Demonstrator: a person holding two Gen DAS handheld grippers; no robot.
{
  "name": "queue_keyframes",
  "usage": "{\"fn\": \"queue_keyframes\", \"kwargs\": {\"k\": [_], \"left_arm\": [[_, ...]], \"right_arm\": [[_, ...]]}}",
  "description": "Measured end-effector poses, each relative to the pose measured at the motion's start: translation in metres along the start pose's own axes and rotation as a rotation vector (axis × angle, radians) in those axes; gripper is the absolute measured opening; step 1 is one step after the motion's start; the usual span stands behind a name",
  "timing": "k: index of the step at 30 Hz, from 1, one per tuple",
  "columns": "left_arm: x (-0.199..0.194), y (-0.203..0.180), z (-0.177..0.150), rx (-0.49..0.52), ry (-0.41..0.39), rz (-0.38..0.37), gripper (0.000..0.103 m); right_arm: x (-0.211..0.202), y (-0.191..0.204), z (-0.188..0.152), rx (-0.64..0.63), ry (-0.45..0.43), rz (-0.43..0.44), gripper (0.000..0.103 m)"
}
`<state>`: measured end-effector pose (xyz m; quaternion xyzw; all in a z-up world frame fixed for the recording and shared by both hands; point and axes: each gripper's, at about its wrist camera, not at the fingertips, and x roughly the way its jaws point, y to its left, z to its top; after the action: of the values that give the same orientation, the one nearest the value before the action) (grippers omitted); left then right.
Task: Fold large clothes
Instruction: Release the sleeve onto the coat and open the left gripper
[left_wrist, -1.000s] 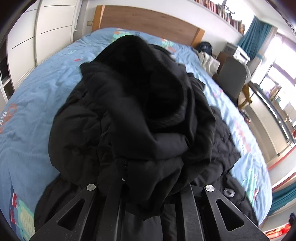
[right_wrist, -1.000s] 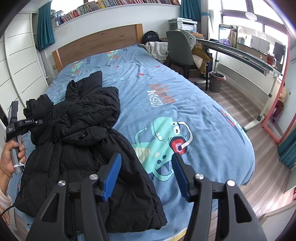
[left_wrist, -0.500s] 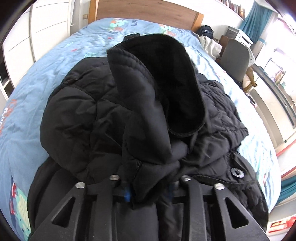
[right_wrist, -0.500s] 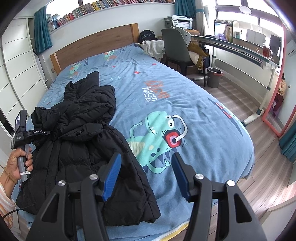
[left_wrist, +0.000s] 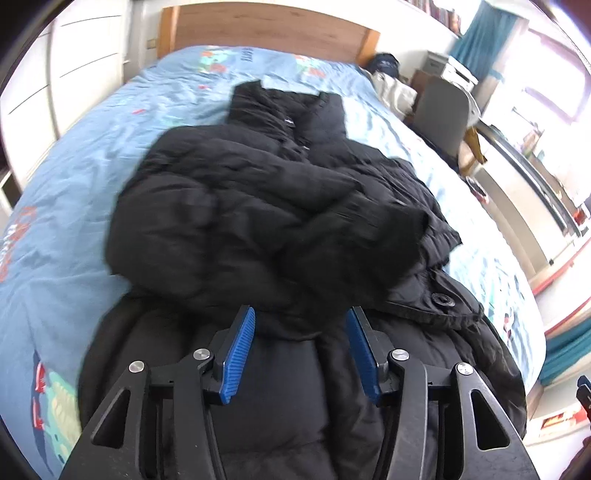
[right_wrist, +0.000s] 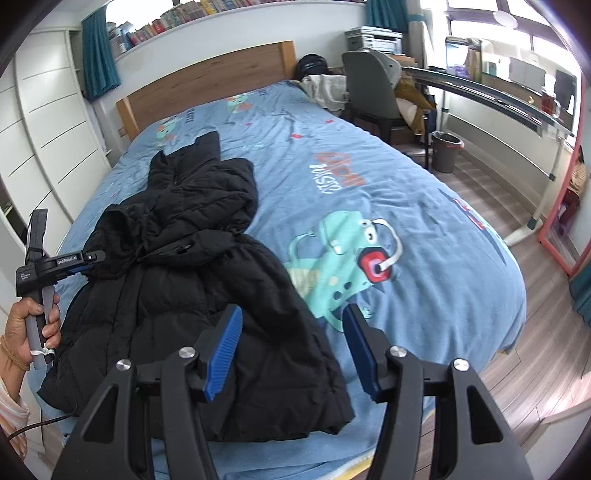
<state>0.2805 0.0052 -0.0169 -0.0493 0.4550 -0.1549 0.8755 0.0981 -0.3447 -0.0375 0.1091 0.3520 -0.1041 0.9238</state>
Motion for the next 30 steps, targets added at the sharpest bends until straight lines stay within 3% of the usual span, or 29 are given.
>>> {"fn": "queue_keyframes", "kwargs": {"k": [9,14,23,30], "left_arm": [[-0.035,0.077,0.015,-0.04,-0.057,0.088,0.052],[-0.039,0.112,0.028,-0.078,-0.071,0.124,0.061],[-0.007,0.128,0.058,-0.083,-0.055,0.103,0.066],[0.038,0.12,0.071,-0.042,-0.034,0.096,0.069]], "right_arm": [[0.03,0.103,0.035,-0.187,0.008,0.094,0.055],[0.061,0.18,0.064,-0.314,0.013,0.152,0.055],[0.126,0.305,0.108,-0.466,-0.005,0.251,0.055],[0.193,0.35,0.11,-0.528,0.033,0.265,0.055]]}}
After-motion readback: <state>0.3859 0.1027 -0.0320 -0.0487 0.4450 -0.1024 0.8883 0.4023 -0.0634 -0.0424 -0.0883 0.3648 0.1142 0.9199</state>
